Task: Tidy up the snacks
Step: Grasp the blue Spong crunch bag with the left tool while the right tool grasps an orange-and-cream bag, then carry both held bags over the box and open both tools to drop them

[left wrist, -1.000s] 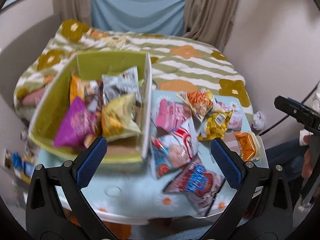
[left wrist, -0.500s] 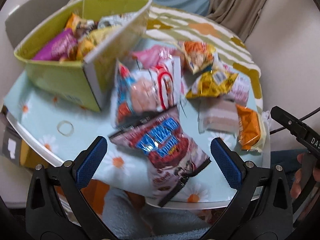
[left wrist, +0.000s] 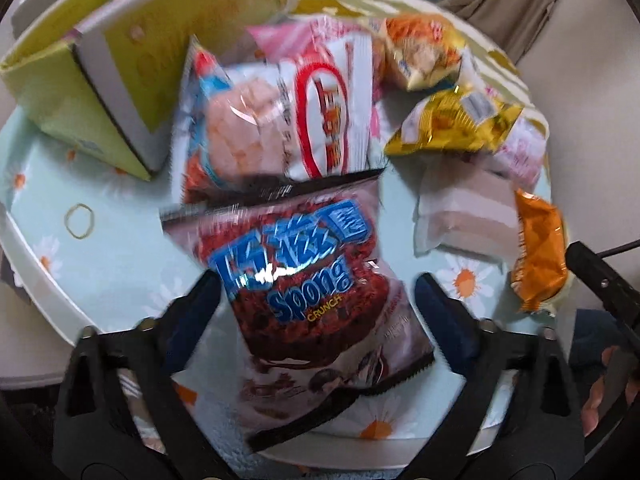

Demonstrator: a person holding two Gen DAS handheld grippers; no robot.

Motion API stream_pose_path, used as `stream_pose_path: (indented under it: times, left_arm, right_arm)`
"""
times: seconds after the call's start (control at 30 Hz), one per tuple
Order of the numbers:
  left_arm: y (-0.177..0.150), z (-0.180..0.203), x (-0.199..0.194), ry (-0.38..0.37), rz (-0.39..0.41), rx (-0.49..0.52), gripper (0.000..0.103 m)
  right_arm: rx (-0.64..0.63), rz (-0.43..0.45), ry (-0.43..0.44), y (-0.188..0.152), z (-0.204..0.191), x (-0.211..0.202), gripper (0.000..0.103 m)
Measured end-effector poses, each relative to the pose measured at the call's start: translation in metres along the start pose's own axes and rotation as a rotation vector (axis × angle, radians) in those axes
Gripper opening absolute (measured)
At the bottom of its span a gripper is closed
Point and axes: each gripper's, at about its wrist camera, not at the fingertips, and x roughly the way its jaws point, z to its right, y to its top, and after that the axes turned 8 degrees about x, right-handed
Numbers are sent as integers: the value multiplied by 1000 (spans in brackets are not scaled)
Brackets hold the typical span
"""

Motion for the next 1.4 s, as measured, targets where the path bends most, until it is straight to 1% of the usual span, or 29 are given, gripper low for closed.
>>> stream_pose_path:
  times: [0.03,0.07,0.23,0.4,0.5,0.53,0.6,0.63,0.67,0.83,0.9,0.97,1.0,1.07,1.17,1.27,1.4]
  left_arm:
    - [-1,2,6,-12,-17,-2,85]
    - [-2,3,10,-17,-28,-1,84]
    - [-7,10,11,-36,-3,51,80]
    - [-7,10,10,-47,-5,55,77]
    - [-11,10,8,-43,-7,67,76]
    - [-12,10,6,-43,-6,71,74]
    - [-12,8,2,-41,-4,83,73]
    - [-13,8,0,-39,-5,89,73]
    - [-13,8,-1,-38,-5,93,72]
    - [-15,5,-4,-45,-8,97,72]
    - [-19,4,-7,-47,0,107,72]
    - [-20,5,-11,-53,9,120,72]
    - [-21,6,-13,-60,12,125,71]
    - [-21,9,-16,-67,15,130,71]
    - [-20,10,-26,-72,23,138,71]
    - [-16,12,-43,-75,47,148,71]
    - [-7,9,-70,-66,96,160,71]
  right_arm:
    - [0,-2,2,-1,0,2,102]
    - [-1,-4,1,-1,1,4,102]
    - [13,-16,9,-1,7,14,102]
    - [24,-35,12,2,10,27,100]
    - [7,-27,4,4,7,29,100]
    - [6,-25,4,5,6,30,100]
    - [8,-36,11,6,5,33,96]
    - [10,-40,7,5,5,35,91]
    - [11,-44,1,5,6,37,89]
    - [3,-41,-26,1,7,42,83]
    - [11,-46,-32,0,8,45,78]
    - [11,-43,-45,0,9,46,68]
    - [10,-42,-48,0,8,45,67]
    - [20,-37,-45,-1,8,42,62]
    - [12,-26,-54,-2,5,33,60]
    - [-14,8,-51,-2,-2,15,60]
    - [3,34,-13,3,-9,-5,60]
